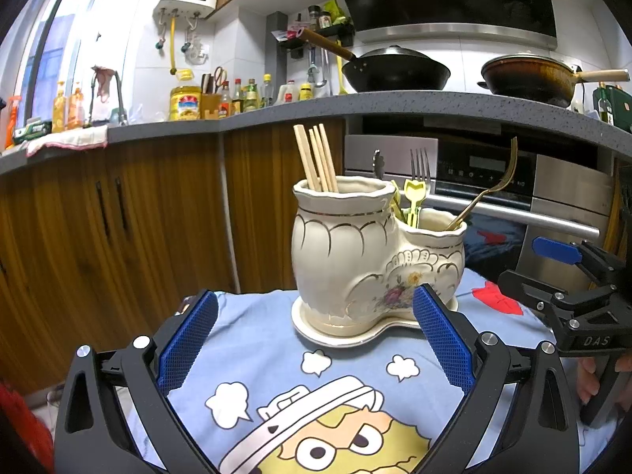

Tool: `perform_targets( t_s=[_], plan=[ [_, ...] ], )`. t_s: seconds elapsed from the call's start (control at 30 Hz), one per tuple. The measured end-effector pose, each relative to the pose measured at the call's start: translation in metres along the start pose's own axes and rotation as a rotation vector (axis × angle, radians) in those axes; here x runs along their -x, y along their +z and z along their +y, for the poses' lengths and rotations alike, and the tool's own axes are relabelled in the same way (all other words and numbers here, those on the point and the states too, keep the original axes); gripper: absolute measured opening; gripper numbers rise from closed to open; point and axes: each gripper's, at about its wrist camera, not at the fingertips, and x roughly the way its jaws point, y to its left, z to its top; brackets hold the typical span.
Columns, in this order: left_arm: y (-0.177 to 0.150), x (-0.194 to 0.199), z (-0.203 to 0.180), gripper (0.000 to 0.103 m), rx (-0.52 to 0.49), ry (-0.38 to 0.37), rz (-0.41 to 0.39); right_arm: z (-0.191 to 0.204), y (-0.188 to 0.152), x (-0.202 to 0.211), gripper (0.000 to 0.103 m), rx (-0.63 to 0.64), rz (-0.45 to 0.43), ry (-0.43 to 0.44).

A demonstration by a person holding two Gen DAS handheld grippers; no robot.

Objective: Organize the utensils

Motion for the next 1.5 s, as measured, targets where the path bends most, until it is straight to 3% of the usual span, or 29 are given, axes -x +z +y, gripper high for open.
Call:
perform_targets(
  t_s=[1.5],
  plan=[
    [-0.0033,0.0006,0.0053,0.098,0.004,0.018,0.012,0.0007,0.0002,-0.0011,0.098,0.004,0.001,-0.001]
  ],
)
